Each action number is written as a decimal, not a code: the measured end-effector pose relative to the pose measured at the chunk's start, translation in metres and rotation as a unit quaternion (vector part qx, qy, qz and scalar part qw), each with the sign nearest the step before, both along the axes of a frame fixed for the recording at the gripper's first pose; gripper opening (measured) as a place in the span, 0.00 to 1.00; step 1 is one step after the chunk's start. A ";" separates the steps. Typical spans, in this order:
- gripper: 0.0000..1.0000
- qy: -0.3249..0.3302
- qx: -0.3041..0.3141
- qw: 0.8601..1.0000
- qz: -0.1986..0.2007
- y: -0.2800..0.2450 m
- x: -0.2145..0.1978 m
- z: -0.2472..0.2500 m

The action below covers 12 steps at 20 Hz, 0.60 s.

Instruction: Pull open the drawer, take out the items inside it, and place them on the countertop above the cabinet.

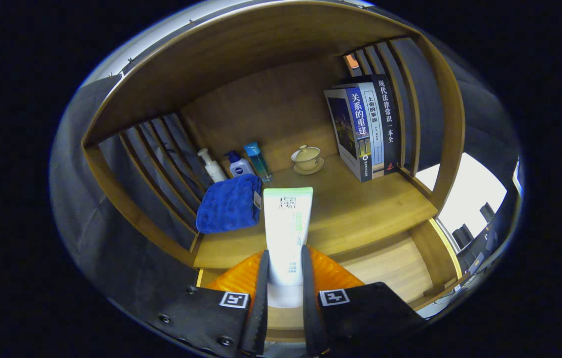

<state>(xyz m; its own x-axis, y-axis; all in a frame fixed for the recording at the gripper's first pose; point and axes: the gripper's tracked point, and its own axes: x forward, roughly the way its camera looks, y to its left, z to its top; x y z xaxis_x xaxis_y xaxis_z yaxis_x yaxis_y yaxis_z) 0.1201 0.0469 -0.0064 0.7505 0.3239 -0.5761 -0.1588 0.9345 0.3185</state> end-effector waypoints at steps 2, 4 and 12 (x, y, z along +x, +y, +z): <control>0.38 -0.002 -0.003 1.000 -0.012 0.001 0.017 -0.002; 0.38 -0.009 -0.020 0.999 -0.024 0.000 0.038 -0.007; 0.38 -0.021 -0.030 0.998 -0.051 0.003 0.117 -0.028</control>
